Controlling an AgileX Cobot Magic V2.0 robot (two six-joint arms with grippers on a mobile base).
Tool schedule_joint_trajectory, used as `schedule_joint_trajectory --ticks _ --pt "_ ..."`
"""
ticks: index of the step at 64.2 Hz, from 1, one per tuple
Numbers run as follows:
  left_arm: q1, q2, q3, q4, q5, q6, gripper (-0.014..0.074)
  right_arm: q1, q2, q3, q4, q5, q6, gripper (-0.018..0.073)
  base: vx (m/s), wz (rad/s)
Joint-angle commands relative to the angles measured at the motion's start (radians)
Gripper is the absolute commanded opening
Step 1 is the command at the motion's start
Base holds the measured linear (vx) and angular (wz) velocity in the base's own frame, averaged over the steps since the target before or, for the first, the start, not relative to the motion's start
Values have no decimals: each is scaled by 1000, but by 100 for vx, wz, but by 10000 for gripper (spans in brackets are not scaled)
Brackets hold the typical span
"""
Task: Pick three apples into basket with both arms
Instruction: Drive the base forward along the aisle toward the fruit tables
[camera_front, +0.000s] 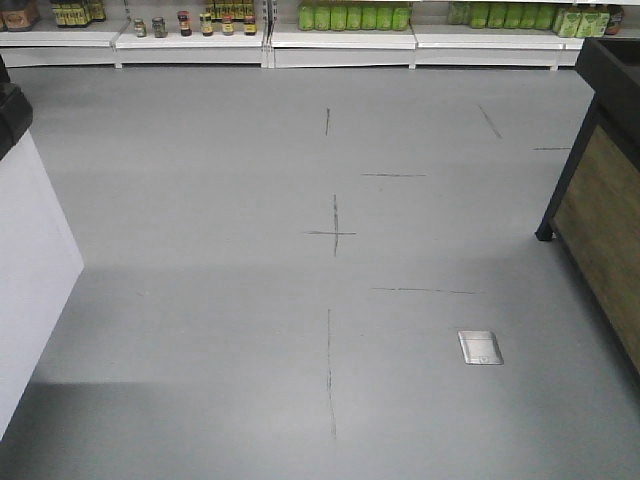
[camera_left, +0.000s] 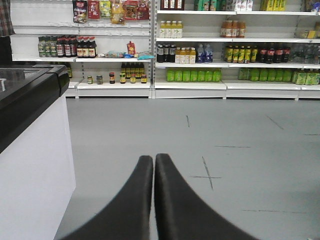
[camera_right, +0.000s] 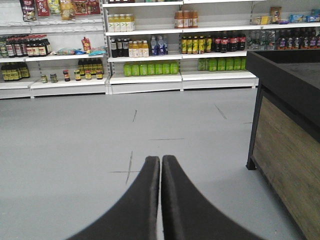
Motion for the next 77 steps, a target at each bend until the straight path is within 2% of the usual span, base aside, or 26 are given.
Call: schedule_joint_trajectory --ticks 1,77 --pt "3 -13 -25 0 -77 -2 -6 -5 -11 13 -7 -72 -7 -5 18 -8" --pt "3 -13 -25 0 -77 -2 -6 -5 -11 13 -7 -72 -7 -5 23 -10"
